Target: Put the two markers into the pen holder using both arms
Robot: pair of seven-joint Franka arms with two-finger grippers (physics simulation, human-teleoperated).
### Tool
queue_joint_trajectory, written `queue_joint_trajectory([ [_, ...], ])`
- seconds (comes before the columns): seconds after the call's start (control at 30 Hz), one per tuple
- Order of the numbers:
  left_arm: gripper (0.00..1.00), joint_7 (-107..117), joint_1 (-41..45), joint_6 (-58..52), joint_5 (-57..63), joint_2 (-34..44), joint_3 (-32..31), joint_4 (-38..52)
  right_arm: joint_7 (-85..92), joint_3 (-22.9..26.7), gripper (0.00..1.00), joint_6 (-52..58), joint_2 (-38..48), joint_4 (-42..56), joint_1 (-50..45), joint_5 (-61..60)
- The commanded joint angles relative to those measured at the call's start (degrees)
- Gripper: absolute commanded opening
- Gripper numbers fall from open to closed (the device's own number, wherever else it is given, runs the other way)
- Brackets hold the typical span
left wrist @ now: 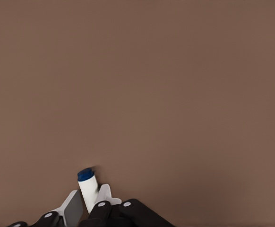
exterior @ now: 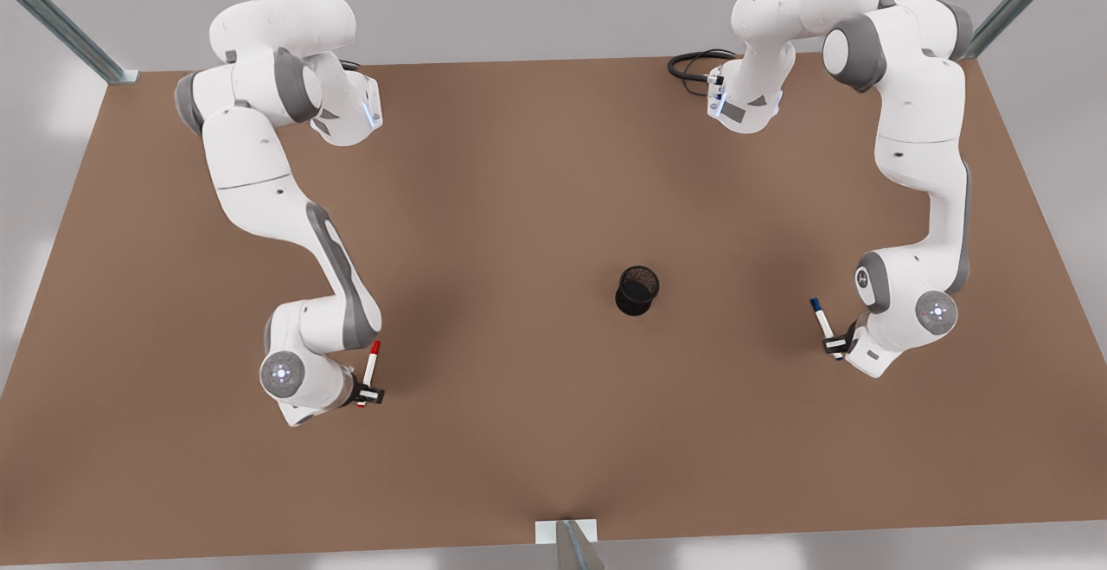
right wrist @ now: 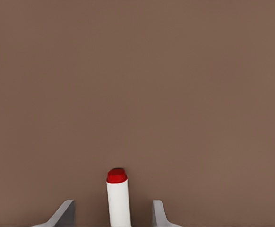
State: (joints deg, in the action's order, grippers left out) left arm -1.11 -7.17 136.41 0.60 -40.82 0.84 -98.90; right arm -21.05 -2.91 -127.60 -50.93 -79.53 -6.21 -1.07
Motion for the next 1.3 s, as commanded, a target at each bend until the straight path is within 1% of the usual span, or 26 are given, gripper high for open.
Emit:
queue_joint_trajectory([
  [0.0, 0.40, 0.05, 0.05, 0.09, 0.01, -0.22, -0.04, 0.02, -5.23, 0.01, 0.69, -1.77, -0.04, -0.01, -0.03, -0.07],
  [0.07, 0.39, 0.05, 0.05, 0.09, 0.01, -0.23, -0.04, 0.02, -5.23, 0.01, 0.65, -2.13, -0.40, -0.10, -0.03, -0.07],
  [0.13, 0.39, 0.05, 0.05, 0.09, 0.01, -0.40, -0.04, 0.02, -5.14, 0.01, 0.60, -2.21, -0.40, -0.19, -0.03, -0.07],
  [0.17, 0.37, 0.05, 0.05, 0.09, 0.01, -0.40, -0.04, 0.02, -5.14, 0.01, 0.57, -2.21, -0.40, -0.27, -0.03, -0.07],
  [0.2, 0.27, 0.05, 0.05, 0.09, 0.01, -0.40, -0.04, 0.11, -5.14, 0.01, 0.52, -2.30, -0.40, -0.36, -0.03, -0.07],
  [0.23, 0.21, 0.14, 0.13, 0.00, 0.01, -0.23, -0.04, 0.20, -5.14, 0.01, 0.51, -2.30, -0.40, -0.36, -0.03, -0.07],
  [0.27, 0.21, 0.31, 0.14, 0.00, 0.01, -0.23, -0.04, 0.20, -5.14, 0.01, 0.49, -2.21, -0.40, -0.45, -0.03, -0.07],
  [0.33, 0.21, 0.14, 0.14, -0.09, 0.01, 0.04, -0.13, 0.55, -5.23, 0.01, 0.39, -2.21, -0.40, -0.98, -0.12, -0.07],
  [0.4, 0.21, -0.04, 0.14, -0.18, 0.01, 0.39, -0.22, 0.64, -5.14, 0.01, 0.33, -2.21, -0.40, -0.98, -0.12, -0.07],
  [0.43, 0.21, -1.00, 0.22, -0.96, 0.01, 2.05, -0.74, 0.72, -5.14, 0.01, 0.28, -2.21, -0.40, -0.98, -0.12, -0.07],
  [0.47, 0.21, -1.79, 0.14, -5.44, -0.34, 5.48, -3.29, 2.22, -5.14, 0.01, 0.22, -2.21, -0.40, -0.98, -0.12, 0.02],
  [0.5, 0.21, -3.20, -0.48, -11.07, -1.39, 8.73, -7.42, 3.53, -5.14, 0.01, 0.21, -2.13, -0.31, -0.80, -0.20, 0.02],
  [0.57, 0.21, -4.96, 0.13, -23.37, -6.93, 13.39, -10.94, 8.19, -5.06, 0.01, 0.21, -1.95, -0.04, -0.45, -0.29, 0.28],
  [0.6, 0.21, -4.34, 0.05, -26.19, -7.02, 14.36, -14.36, 9.95, -5.06, 0.01, 0.21, -2.04, -0.04, -0.45, -0.29, 0.28],
  [0.63, 0.21, 0.22, 0.05, -26.54, -8.16, 14.98, -19.72, 10.92, -5.14, 0.01, 0.21, -2.04, -0.04, -0.45, -0.29, 0.28],
  [0.67, 0.21, -0.38, -0.04, -26.37, -12.46, 14.98, -23.07, 12.94, -5.14, 0.01, 0.21, -1.95, 0.39, -0.36, -0.73, 0.28],
  [0.73, 0.21, -23.75, 0.49, -21.01, -20.63, 14.80, -24.04, 12.59, -5.14, -0.26, 0.21, -1.51, 5.14, -0.45, -1.08, 0.37],
  [0.8, 0.21, -40.81, 1.19, -16.00, -27.05, 14.80, -24.74, 11.71, -5.15, -0.61, 0.21, -1.42, 9.62, -0.27, -3.10, 0.46],
  [0.83, 0.21, -45.03, 1.37, -14.24, -31.35, 15.24, -24.74, 9.08, -5.23, -0.79, 0.21, -0.81, 11.20, 0.25, -4.42, 0.46],
  [0.9, 0.21, -53.98, 1.45, -4.85, -34.52, 16.30, -27.73, 3.90, -5.15, -1.31, 0.21, -0.72, 13.22, 1.39, -6.79, 0.46],
  [0.97, 0.21, -66.30, 1.45, 3.60, -42.34, 17.79, -30.10, -2.79, -5.06, -3.77, 0.21, -1.51, 13.75, 2.45, -7.06, 0.63],
  [1.03, 0.21, -82.01, 1.98, 14.22, -53.32, 18.15, -32.56, -8.06, -3.30, -5.26, 0.21, -2.74, 13.75, 5.35, -8.02, 1.77],
  [1.07, 0.21, -88.71, 3.39, 16.87, -58.87, 17.70, -32.56, -8.50, -3.21, -5.36, 0.21, -4.23, 13.75, 6.93, -8.99, 1.86],
  [1.17, 0.21, -108.65, 3.13, 18.02, -72.75, 18.05, -32.56, -11.66, -3.21, -6.06, 0.21, -7.84, 13.67, 7.90, -10.40, 1.86],
  [1.23, 0.21, -117.80, 2.42, 18.02, -77.33, 18.32, -32.56, -13.34, -3.30, -6.06, 0.21, -7.84, 13.32, 11.15, -12.42, 2.30],
  [1.27, 0.21, -119.13, 1.37, 17.75, -77.42, 18.67, -32.65, -14.21, -3.56, -5.80, 0.21, -7.84, 13.40, 11.59, -14.09, 2.30],
])
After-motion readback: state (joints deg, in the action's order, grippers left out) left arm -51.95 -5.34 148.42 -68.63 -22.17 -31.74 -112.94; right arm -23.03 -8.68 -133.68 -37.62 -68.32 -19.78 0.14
